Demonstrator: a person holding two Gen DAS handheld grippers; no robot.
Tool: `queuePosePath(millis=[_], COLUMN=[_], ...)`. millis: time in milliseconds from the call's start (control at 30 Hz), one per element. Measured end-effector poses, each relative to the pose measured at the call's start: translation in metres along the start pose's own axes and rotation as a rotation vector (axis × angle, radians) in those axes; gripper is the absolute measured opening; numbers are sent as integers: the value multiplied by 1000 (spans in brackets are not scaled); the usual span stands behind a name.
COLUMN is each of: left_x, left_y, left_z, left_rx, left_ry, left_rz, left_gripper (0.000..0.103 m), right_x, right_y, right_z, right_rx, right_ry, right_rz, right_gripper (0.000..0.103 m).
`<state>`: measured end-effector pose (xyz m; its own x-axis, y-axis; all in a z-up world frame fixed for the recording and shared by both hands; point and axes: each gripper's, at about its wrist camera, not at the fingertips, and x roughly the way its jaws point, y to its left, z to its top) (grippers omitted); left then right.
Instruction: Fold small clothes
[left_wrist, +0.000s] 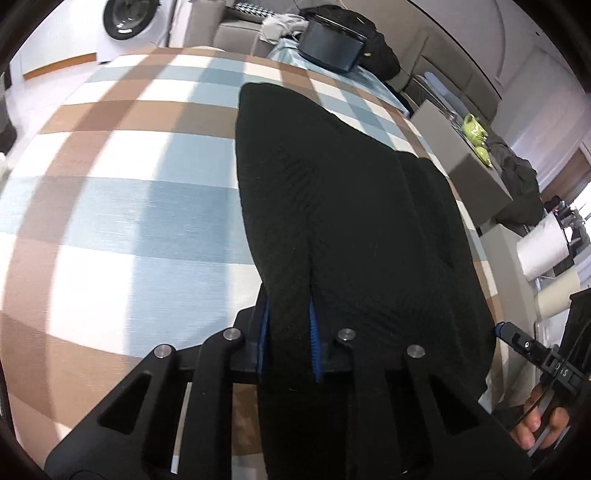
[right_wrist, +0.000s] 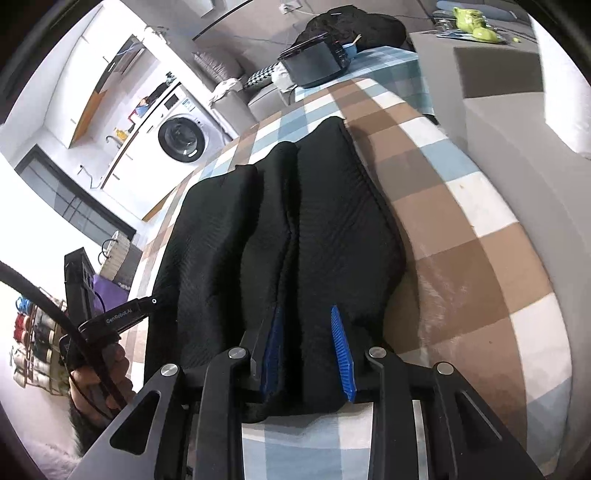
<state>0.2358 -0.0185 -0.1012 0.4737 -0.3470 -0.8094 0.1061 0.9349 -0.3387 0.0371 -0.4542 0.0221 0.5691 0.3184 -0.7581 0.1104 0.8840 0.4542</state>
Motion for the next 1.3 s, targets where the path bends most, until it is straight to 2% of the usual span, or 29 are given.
queuePosePath(millis=[200, 367, 467, 533, 633, 700, 733, 767, 800, 867, 933, 967, 1033, 1100, 1167, 1233, 1300], left_x=[-24, -33, -45, -53, -66, -73, -75, -77, -79, -83, -86, -88, -86, -82, -78, -75, -71], left_y=[42, 55, 60, 60, 57, 56, 55, 56, 56, 56, 57, 57, 57, 56, 52, 49, 46], left_z=[0, 1, -1, -3, -5, -5, -6, -6, -7, -8, -8, -9, -8, -8, -9, -11, -13], left_rx=[22, 28, 30, 27, 29, 33, 33, 30, 26, 17, 14, 14, 12, 12, 20, 30, 34], left_ry=[-22, -30, -60, -83, -120, -138, -143, -149, -153, -159, -167, -170, -168, -158, -146, -138, -129], left_rz=[95, 106, 90, 70, 56, 56, 56, 57, 56, 55, 55, 54, 49, 52, 53, 56, 58], left_gripper=[15, 23, 35, 51, 62, 62, 62, 63, 63, 62, 63, 63, 63, 63, 63, 63, 63], right_x=[28, 59, 85, 104, 136, 149, 154, 159, 163, 154, 128, 115, 107, 117, 138, 146, 139], right_y=[24, 54, 68, 73, 76, 79, 81, 82, 85, 95, 107, 109, 103, 90, 70, 54, 50], right_z=[11, 25, 39, 50, 69, 78, 83, 89, 93, 99, 104, 107, 113, 117, 119, 115, 106], right_rx=[-59, -127, -145, -137, -118, -113, -115, -114, -123, -150, -200, -213, -203, -185, -136, -71, -74], right_ry=[54, 87, 99, 117, 143, 152, 144, 136, 139, 106, 16, -21, -42, -32, 56, 117, 136], right_rz=[57, 114, 123, 137, 126, 103, 101, 94, 87, 114, 155, 144, 112, 24, -11, 12, 63], right_gripper=[28, 29, 30, 31, 31, 31, 27, 22, 5, 5, 4, 4, 4, 4, 5, 8, 13])
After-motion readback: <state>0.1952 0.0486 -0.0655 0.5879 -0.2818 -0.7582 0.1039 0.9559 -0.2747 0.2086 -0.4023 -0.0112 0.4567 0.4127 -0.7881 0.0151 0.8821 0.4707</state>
